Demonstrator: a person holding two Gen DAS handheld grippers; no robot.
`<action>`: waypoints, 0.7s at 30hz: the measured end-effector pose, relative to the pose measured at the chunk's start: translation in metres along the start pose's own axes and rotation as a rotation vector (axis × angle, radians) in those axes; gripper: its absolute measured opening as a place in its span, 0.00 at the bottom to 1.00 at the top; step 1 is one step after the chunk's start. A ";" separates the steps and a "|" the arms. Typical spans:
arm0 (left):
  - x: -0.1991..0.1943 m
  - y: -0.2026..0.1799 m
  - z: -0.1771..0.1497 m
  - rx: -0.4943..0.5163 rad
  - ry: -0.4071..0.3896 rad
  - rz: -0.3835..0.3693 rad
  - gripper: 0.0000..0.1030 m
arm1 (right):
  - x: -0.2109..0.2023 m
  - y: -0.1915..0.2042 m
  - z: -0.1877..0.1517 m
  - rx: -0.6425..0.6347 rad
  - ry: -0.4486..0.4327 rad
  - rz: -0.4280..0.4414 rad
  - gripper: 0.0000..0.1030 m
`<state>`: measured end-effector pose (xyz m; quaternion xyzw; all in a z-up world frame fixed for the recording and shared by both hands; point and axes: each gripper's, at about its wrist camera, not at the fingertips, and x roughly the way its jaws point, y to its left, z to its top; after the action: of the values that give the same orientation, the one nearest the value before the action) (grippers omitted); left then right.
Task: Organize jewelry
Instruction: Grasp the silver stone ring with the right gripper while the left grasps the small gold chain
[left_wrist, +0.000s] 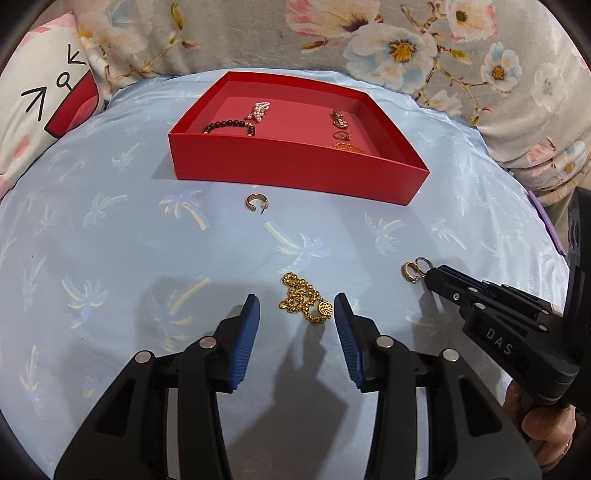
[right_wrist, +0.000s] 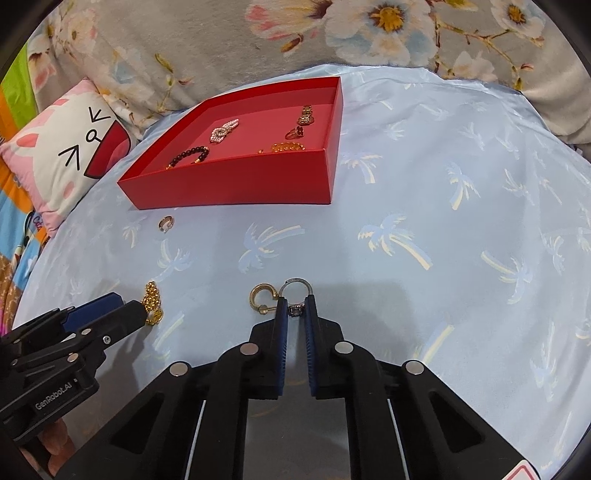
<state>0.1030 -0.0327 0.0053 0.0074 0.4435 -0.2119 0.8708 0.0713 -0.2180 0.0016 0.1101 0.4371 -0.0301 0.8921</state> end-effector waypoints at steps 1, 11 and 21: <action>0.001 0.000 0.000 0.000 -0.001 0.002 0.39 | 0.000 -0.001 0.000 0.003 -0.001 0.000 0.07; 0.010 -0.006 0.002 0.041 -0.012 0.026 0.33 | -0.020 -0.015 -0.002 0.052 -0.028 0.012 0.07; 0.011 -0.011 0.000 0.071 -0.008 -0.003 0.06 | -0.037 -0.015 -0.003 0.071 -0.044 0.046 0.08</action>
<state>0.1042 -0.0469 -0.0011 0.0366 0.4325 -0.2289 0.8713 0.0440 -0.2339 0.0266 0.1513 0.4134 -0.0274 0.8975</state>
